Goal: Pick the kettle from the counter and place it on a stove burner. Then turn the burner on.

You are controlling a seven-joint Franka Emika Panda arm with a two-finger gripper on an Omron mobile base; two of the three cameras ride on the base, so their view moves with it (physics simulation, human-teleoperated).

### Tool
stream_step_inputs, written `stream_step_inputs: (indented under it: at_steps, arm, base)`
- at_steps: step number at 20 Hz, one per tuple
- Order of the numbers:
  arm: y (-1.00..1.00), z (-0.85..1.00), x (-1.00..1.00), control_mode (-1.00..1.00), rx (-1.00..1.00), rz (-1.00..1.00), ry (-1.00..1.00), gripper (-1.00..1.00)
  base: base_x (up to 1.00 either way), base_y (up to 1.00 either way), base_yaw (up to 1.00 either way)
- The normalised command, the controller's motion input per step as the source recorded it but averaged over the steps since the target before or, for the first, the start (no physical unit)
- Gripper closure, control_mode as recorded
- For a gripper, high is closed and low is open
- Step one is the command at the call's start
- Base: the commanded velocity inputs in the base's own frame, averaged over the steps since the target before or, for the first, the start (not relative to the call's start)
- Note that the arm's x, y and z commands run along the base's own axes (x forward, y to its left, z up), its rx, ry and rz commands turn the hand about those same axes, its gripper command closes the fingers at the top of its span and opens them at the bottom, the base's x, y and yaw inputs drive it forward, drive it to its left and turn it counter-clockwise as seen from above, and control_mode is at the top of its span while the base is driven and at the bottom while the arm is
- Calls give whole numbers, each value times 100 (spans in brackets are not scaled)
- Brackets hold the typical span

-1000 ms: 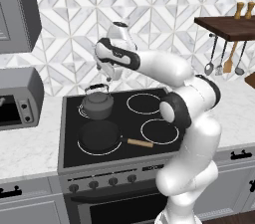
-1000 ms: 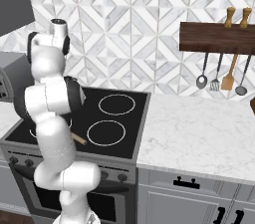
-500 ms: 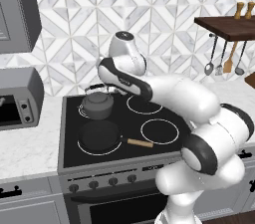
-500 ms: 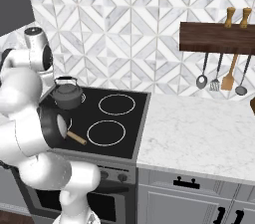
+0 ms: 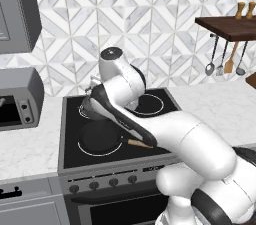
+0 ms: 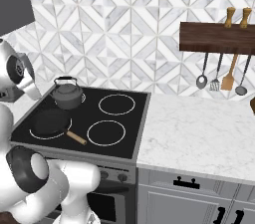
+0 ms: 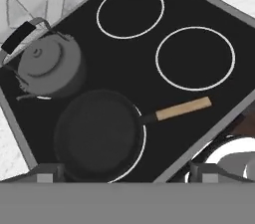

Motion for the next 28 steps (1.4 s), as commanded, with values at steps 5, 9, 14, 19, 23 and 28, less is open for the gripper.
stream_step_inputs:
  at_steps: [5,9,14,19,23,28]
  arm:
    - [62,-30,-100,-100,-37,26,-1,-100]
    - [31,-29,-100,-100,-30,25,-4,-100]
    - [13,-82,-92,-100,-30,18,0,-100]
    - [4,-100,-53,-100,-19,10,0,-100]
    - [0,-94,-19,-100,-3,4,-13,-100]
    - [0,-71,-2,-100,2,0,-32,-100]
  base:
    - [0,0,0]
    - [0,0,0]
    - [0,0,0]
    - [0,0,0]
    - [0,0,0]
    - [0,0,0]
